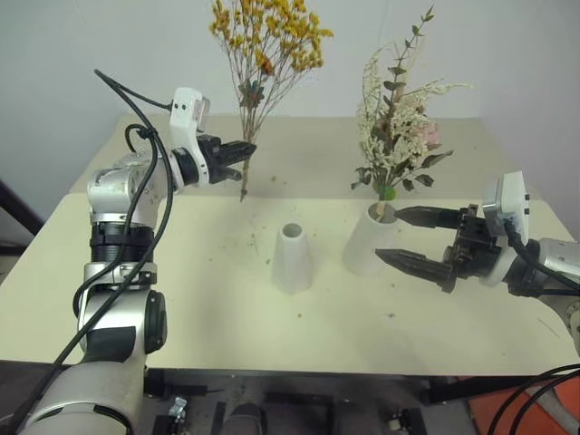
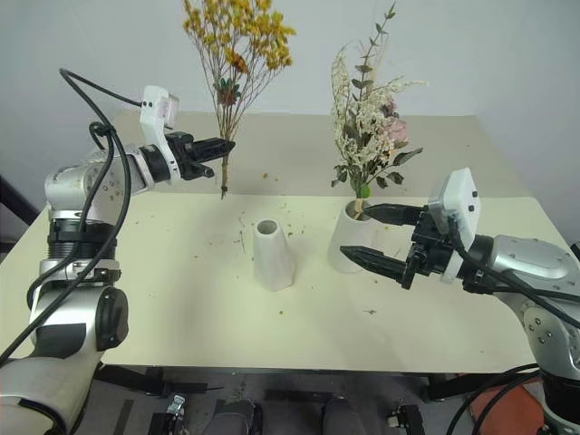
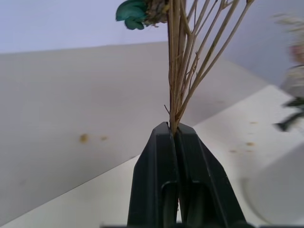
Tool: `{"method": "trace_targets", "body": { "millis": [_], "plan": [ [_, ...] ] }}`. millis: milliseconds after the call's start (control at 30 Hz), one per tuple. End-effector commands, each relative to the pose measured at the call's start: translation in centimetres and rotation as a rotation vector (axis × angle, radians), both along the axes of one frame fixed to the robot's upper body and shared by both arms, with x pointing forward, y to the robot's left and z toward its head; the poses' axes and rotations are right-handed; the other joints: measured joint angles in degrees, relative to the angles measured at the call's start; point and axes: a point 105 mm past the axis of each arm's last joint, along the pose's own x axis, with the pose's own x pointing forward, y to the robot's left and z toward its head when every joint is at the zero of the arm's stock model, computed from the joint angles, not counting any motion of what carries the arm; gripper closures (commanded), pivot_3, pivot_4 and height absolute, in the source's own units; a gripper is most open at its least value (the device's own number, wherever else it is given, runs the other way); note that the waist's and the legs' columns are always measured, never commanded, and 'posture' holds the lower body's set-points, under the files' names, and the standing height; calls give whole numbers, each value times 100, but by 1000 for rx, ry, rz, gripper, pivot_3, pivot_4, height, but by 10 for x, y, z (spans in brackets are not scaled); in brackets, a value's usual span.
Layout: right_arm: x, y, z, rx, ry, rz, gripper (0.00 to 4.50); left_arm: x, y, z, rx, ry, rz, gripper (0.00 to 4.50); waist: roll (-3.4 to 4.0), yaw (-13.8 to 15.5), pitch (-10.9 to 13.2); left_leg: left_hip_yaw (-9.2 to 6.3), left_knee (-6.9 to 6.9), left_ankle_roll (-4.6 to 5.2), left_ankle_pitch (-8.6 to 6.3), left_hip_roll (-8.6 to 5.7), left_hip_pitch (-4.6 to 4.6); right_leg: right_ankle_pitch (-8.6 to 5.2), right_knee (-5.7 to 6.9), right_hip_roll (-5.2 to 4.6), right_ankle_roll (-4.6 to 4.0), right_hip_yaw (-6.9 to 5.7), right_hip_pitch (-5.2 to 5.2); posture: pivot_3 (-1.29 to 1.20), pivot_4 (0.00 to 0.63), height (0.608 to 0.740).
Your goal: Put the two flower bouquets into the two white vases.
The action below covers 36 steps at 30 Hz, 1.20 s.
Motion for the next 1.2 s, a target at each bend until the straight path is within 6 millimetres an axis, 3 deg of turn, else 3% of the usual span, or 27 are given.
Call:
{"method": "trace_targets", "body": {
  "millis": [33,333,533,933,1200],
  "plan": [
    [-4,-2,10,-11,-60,2,0,-21,-4,26,-46,-102,-117,4475,0,-1,0,0,0,0,0,0,1,0,1,0,0,0,0,0,150,740],
    [-4,-3,7,-26,-61,2,0,-59,-19,40,-162,-149,-414,4475,0,-7,0,0,1,0,0,1,12,0,0,1,0,0,11,0,150,740],
    [-4,-2,7,-24,-63,3,0,-67,-22,51,-230,-138,-490,4475,0,-13,0,0,1,0,0,2,15,0,1,1,0,0,13,0,150,740],
    [-7,-1,7,-24,-69,7,0,-75,-50,33,-212,-178,-593,4475,0,-4,0,0,1,0,0,1,15,0,-2,1,0,0,16,0,150,740],
    [-8,0,7,-19,-73,13,0,-76,-52,21,-216,-215,-614,4475,0,-16,0,0,1,0,0,2,18,0,-2,2,0,1,17,0,150,740]
  ]
}}
